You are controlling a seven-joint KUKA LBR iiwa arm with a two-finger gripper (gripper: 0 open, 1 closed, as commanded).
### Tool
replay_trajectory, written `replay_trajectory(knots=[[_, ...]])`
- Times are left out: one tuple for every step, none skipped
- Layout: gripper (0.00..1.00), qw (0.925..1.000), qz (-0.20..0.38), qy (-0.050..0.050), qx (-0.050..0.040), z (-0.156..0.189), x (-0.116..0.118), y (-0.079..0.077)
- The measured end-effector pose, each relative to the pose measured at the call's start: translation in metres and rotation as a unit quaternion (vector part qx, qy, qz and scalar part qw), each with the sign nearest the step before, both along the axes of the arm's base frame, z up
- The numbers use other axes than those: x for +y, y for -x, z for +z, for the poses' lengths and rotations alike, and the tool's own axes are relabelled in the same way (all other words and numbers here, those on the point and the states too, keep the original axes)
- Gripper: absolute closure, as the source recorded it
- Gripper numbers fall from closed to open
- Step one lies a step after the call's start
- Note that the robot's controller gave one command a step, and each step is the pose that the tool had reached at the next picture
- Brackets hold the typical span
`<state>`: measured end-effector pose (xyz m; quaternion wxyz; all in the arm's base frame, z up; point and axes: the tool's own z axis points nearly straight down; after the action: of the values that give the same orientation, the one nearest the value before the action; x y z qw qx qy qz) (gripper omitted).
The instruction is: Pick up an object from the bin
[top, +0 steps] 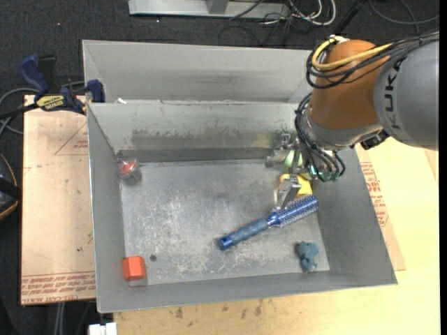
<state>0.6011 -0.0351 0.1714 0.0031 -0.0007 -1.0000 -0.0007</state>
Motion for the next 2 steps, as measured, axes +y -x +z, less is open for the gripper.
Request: replay_trajectory(knots=[[0.0,0.9995,0.03,0.0,-0.0081,-0.0972,0.0064,0.0231],[1.0,0.9995,0.03,0.0,-0.0102,-0.0932,0.0066,0.0214]])
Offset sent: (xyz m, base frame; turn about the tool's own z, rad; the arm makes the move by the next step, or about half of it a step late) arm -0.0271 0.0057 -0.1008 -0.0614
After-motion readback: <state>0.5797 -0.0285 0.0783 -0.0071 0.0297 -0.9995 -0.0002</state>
